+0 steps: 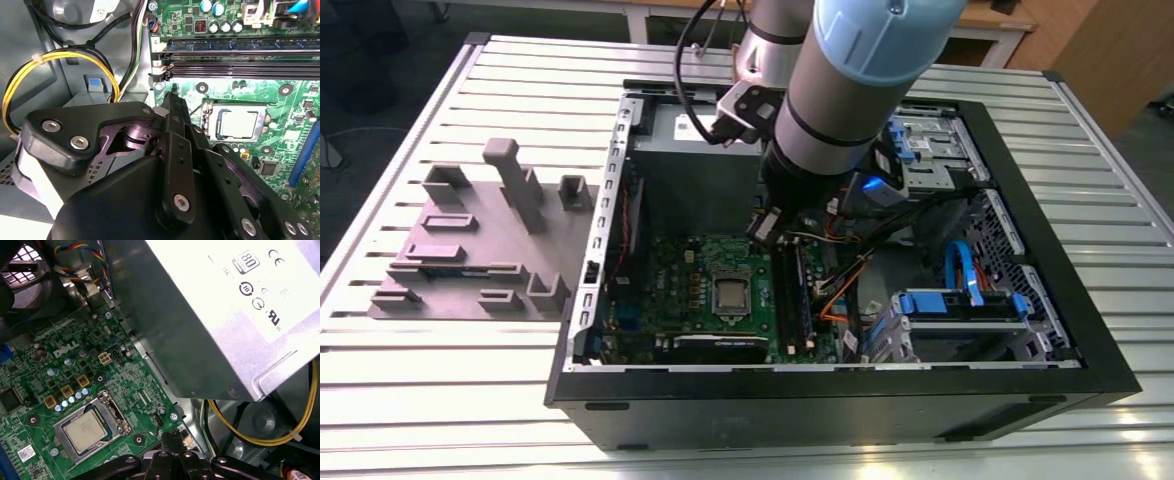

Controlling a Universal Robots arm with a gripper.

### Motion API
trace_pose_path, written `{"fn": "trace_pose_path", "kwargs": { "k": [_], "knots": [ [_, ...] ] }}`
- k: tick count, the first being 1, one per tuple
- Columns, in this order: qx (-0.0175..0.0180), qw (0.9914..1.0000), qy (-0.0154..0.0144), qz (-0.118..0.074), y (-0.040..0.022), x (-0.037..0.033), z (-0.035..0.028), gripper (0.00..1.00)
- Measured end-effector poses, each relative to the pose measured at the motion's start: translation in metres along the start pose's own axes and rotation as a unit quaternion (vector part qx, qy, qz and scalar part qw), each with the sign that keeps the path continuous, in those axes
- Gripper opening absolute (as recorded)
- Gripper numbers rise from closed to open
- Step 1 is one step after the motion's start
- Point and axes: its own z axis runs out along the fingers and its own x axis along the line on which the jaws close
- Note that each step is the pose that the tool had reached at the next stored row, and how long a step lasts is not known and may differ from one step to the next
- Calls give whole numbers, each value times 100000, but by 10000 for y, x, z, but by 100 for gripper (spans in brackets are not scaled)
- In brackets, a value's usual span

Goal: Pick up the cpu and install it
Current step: 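Install the first cpu locking lever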

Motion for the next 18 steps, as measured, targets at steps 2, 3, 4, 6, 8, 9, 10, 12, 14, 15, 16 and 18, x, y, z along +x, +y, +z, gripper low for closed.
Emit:
{"fn": "trace_pose_path", "kwargs": {
  "k": [2,3,4,6,8,9,10,12,14,15,16,18],
  "knots": [
    [-3,100000,-1,-7,8,2,8,10],
    [-4,100000,-2,-9,15,4,12,10],
    [-3,100000,0,-17,21,6,15,10],
    [0,100000,21,-32,23,8,16,10],
    [224,99999,338,-5,23,7,17,10],
    [355,99998,523,13,23,8,17,10],
    [429,99997,631,17,23,8,17,10],
    [519,99996,770,34,23,8,15,10],
    [549,99995,809,37,26,8,10,10],
    [573,99995,841,41,27,7,6,10],
    [604,99994,881,43,28,7,3,10],
    [886,99988,1286,79,32,9,1,10]
  ]
}}
